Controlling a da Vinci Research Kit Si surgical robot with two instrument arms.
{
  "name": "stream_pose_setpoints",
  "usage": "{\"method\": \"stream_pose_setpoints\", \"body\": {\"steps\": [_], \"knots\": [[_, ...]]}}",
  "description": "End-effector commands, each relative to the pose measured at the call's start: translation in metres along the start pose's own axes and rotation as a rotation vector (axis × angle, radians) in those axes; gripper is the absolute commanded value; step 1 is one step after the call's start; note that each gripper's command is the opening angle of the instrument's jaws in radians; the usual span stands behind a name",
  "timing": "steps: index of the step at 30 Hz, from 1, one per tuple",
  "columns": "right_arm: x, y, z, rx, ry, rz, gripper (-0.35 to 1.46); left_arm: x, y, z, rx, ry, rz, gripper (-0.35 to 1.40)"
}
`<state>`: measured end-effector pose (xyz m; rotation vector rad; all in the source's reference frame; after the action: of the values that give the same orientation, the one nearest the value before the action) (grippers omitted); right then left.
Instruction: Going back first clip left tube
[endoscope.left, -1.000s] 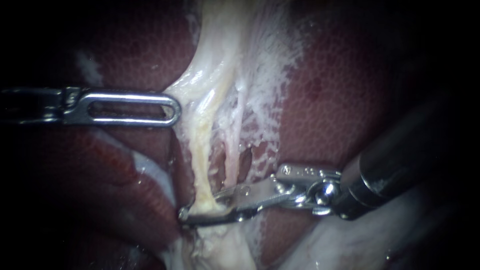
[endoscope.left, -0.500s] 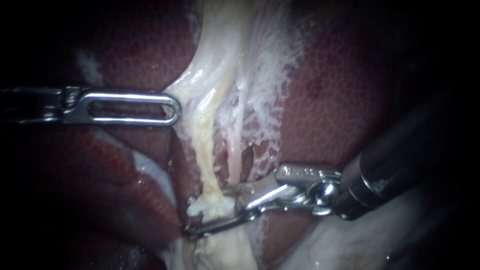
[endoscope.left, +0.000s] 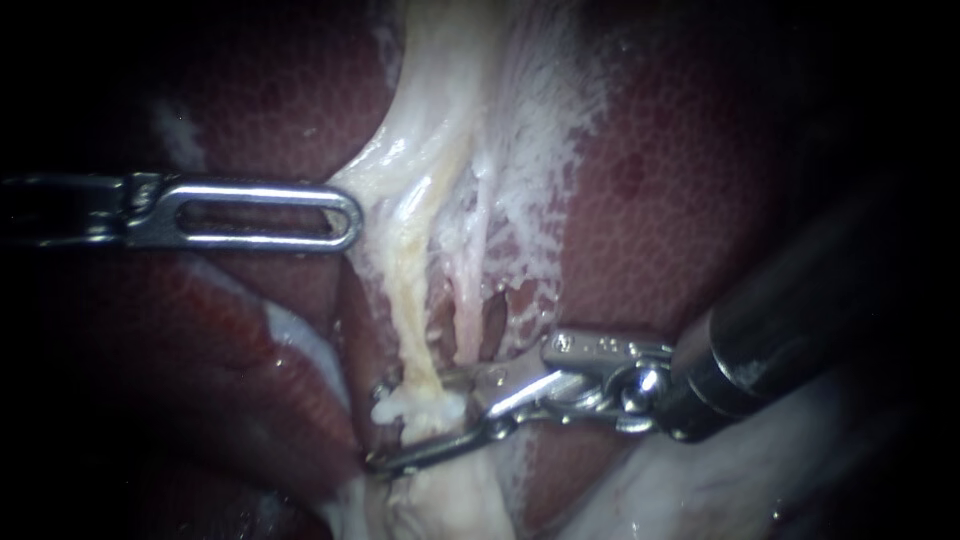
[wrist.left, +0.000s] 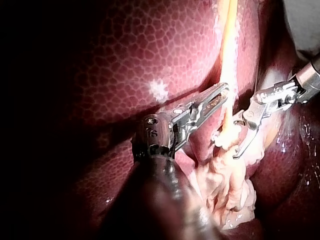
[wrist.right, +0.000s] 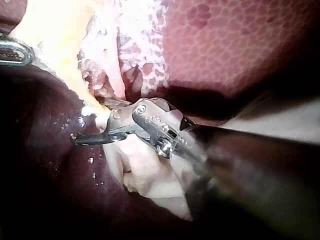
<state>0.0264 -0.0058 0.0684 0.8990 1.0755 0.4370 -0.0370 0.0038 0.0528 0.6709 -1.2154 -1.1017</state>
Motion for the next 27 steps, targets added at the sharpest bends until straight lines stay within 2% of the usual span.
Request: {"method": "stream_pose_setpoints", "body": {"steps": [1, 14, 27], "knots": [[0.0, 0.0, 0.0, 0.0, 0.0, -0.007, 0.58, 0.0, 0.0, 0.0, 0.0, 0.0, 0.0, -0.35], [0.0001, 0.0002, 0.0004, 0.001, 0.007, -0.066, 0.6, 0.0, 0.0, 0.0, -0.001, 0.0, 0.0, -0.35], [-0.0004, 0.0004, 0.0013, 0.039, 0.013, -0.123, 0.6, 0.0002, 0.0, 0.0001, 0.002, 0.001, 0.001, -0.35]]}}
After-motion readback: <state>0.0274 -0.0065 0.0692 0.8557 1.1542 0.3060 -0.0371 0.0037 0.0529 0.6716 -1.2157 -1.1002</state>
